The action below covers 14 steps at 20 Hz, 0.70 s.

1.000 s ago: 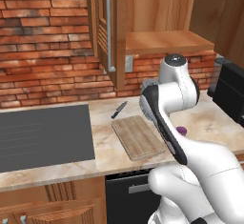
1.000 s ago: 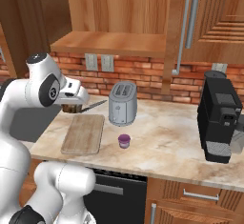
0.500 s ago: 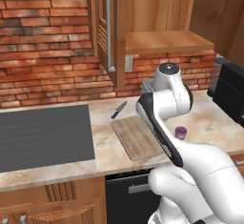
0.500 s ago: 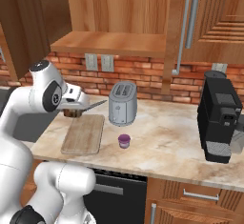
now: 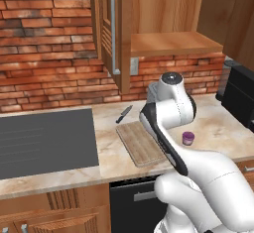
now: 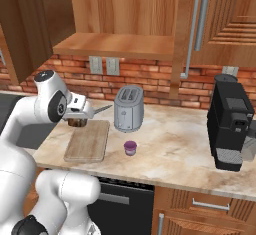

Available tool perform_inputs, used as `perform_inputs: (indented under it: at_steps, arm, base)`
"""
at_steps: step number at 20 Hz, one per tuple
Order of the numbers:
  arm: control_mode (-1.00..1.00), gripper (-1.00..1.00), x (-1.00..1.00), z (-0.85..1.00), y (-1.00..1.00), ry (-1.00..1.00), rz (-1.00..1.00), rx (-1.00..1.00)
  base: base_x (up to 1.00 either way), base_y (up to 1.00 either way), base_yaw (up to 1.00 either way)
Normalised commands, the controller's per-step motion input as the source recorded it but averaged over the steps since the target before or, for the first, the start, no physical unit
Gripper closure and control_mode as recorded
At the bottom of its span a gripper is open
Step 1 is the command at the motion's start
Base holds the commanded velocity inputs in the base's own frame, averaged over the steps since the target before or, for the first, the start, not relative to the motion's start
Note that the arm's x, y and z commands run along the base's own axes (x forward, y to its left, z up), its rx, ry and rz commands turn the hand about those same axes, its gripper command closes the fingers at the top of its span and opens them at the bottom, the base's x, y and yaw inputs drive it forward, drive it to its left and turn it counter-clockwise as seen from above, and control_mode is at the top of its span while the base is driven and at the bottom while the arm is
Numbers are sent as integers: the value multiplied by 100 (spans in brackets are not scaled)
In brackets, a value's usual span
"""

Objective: Pick the bread, place it on the cutting board, pick the jam, place it on the counter, and close the cabinet.

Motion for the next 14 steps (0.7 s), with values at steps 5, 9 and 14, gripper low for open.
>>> perform_inputs:
  at_steps: [5, 9, 14]
  arm:
    - [-100, 100, 10, -18, 2, 0, 0, 0]
    - [-100, 100, 4, -14, 1, 4, 0, 3]
    - [-100, 100, 3, -16, 8, 5, 0, 1]
  base:
    - [0, 0, 0]
    - [0, 0, 0]
    - [0, 0, 0]
